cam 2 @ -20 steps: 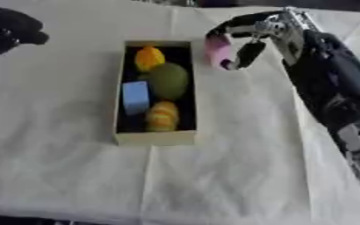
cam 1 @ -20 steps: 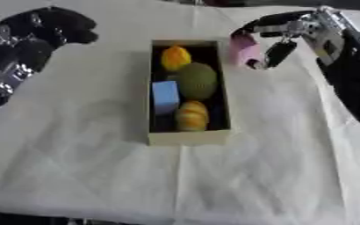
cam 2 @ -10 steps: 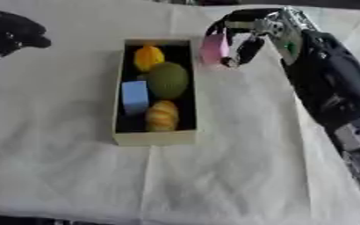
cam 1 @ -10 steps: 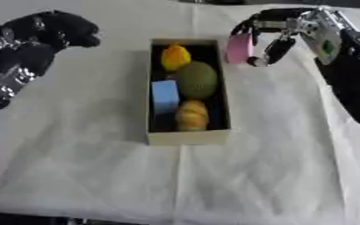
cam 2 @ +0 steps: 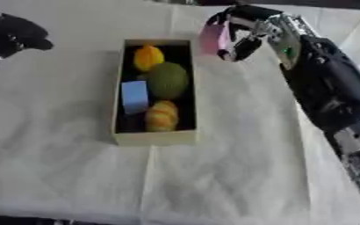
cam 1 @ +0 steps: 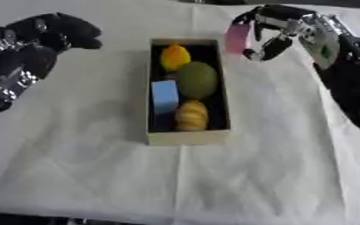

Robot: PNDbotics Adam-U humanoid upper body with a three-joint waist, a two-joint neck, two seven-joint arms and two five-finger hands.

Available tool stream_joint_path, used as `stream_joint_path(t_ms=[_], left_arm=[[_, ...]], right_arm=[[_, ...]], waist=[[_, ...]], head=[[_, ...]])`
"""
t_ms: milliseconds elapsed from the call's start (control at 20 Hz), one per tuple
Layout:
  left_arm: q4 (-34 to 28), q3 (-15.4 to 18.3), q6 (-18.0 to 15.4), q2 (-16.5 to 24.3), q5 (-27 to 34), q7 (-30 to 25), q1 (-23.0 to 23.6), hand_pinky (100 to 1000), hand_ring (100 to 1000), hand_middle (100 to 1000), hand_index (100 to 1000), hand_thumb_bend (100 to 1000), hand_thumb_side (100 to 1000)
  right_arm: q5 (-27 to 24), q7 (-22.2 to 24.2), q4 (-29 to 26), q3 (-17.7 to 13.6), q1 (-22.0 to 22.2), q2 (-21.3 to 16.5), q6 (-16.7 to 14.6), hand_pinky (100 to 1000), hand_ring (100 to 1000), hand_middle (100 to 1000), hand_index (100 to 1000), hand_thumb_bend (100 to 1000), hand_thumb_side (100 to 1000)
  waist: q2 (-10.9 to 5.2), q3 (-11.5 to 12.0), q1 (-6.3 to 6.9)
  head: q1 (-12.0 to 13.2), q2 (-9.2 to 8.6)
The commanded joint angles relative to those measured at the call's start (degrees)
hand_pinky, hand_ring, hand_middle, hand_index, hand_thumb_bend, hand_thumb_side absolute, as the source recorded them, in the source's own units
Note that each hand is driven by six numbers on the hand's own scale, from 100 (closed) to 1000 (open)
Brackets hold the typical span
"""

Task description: Pick up objects on the table and place them in the box.

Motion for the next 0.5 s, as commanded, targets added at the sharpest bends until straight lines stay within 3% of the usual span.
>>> stream_joint_path(t_ms=[50,250,500], left_arm=[[-0.53,0.11,-0.05,0.51,-0.14,-0.37,-0.42,886,804,792,843,100,667],[-0.60,0.16,-0.13,0.53,-0.09,-0.44,-0.46,886,804,792,843,100,672],[-0.64,0.26,-0.16,0.57,-0.03,-0.22,-0.47,887,804,794,843,100,672]], right_arm=[[-1.40,-1.38,-1.71,-0.57,-0.79,-1.84,0.37,689,513,261,596,100,100],[-4.31,-1.76,-7.48,-0.14,-0.39,-3.30,0.70,685,513,246,591,100,100],[-10.73,-1.00,-19.26,1.67,0.18,-5.51,1.25,683,515,244,595,100,100]], waist=[[-0.52,0.03,0.90],[-0.76,-0.02,0.88],[-1.02,-0.14,0.78]], head=[[0.19,0.22],[0.27,0.22],[0.20,0.22]])
